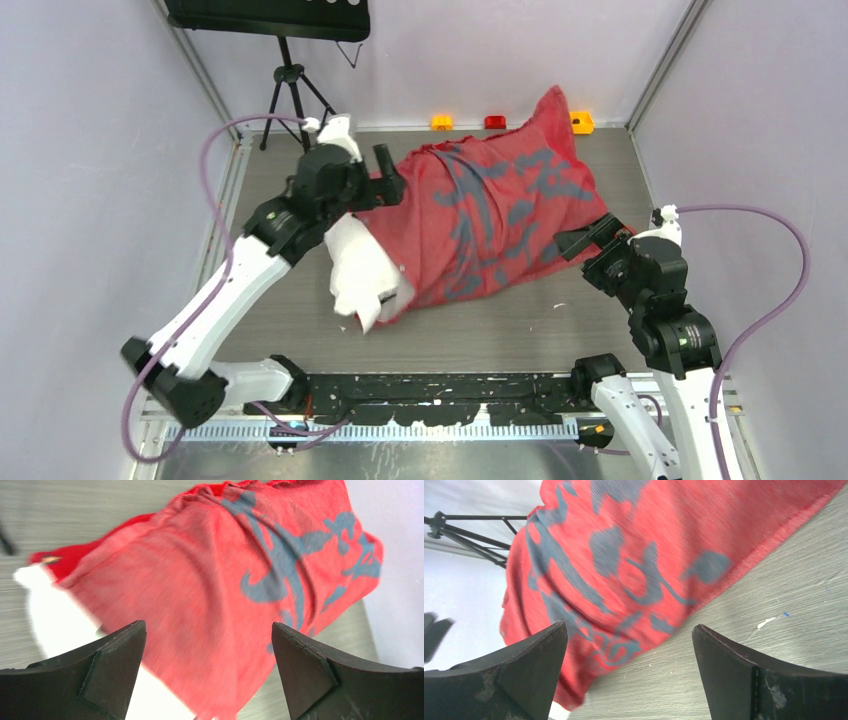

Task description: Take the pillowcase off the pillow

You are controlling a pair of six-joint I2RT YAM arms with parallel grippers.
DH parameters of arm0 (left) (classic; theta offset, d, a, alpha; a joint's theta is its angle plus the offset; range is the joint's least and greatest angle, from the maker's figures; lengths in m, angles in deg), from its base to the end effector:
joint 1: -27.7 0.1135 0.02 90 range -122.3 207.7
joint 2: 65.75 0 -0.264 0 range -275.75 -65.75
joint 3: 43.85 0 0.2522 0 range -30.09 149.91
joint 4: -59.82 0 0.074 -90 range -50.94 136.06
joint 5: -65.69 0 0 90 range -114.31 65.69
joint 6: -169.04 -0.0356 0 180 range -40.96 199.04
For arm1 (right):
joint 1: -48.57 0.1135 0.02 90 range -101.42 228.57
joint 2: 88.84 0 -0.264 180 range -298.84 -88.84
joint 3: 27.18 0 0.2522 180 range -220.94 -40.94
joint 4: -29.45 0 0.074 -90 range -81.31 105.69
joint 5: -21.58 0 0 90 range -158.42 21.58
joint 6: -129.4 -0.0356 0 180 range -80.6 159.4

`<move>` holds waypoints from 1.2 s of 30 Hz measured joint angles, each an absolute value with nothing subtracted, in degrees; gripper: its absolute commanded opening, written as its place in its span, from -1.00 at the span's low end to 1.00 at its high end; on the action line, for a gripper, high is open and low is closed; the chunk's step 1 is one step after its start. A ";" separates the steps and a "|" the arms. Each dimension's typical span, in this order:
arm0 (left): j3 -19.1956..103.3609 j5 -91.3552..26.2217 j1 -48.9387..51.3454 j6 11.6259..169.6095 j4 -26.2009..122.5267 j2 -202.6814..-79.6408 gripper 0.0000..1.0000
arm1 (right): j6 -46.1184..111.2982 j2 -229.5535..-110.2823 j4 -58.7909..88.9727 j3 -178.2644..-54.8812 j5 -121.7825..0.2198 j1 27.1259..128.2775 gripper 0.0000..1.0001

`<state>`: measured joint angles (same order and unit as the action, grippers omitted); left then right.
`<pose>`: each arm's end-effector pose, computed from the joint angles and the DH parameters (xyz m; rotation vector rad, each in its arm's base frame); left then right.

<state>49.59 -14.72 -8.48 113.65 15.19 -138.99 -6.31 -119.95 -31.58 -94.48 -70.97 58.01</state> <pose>0.2294 -0.1604 0.4082 -0.0824 2.0447 -0.6226 0.0959 0.0143 0.3528 0.6658 1.9391 0.5660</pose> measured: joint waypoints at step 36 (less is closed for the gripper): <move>18.84 -36.75 26.18 109.08 -2.04 -110.83 1.00 | -3.62 -153.63 -21.13 -106.21 -78.27 87.34 0.94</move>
<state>18.84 -36.75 26.18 109.08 -2.04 -110.83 -3.62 -153.63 -21.13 -106.21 -78.27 87.34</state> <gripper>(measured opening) 0.996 0.974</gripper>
